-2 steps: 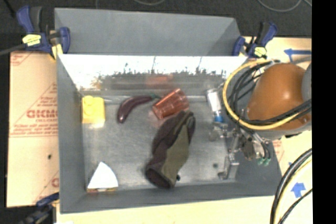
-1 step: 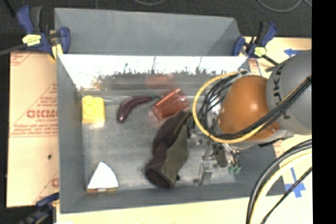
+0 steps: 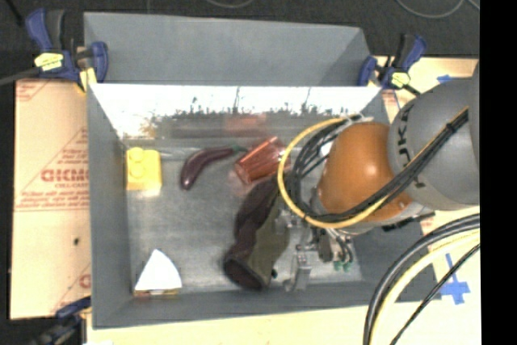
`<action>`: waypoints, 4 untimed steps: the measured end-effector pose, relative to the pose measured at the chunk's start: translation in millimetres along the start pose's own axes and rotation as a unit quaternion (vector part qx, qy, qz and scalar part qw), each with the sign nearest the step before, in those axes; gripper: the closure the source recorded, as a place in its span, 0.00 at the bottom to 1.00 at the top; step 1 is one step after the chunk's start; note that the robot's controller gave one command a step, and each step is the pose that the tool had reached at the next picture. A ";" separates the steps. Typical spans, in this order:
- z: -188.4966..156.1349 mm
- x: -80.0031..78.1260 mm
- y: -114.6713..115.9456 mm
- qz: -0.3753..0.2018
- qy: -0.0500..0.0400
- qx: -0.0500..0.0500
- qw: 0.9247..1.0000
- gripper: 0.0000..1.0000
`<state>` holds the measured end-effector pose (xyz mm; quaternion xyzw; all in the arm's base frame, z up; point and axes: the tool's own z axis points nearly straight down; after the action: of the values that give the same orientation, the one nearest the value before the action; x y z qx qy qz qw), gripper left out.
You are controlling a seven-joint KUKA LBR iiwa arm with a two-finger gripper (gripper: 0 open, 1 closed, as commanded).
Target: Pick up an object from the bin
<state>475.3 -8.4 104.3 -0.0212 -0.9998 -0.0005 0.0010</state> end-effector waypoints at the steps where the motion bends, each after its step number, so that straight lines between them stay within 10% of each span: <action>1: 32.9 -22.8 -45.3 0.001 -0.007 0.002 1.000 1.00; 3: -2.2 -21.2 -40.9 -0.033 -0.002 0.002 0.999 1.00; 4: -30.1 -49.8 -22.1 0.008 -0.008 0.002 1.000 1.00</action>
Offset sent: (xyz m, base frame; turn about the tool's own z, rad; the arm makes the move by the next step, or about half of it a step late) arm 0.0000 0.0000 0.0000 0.0000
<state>524.1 -32.6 134.3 -0.0292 -0.9995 0.0018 -0.0073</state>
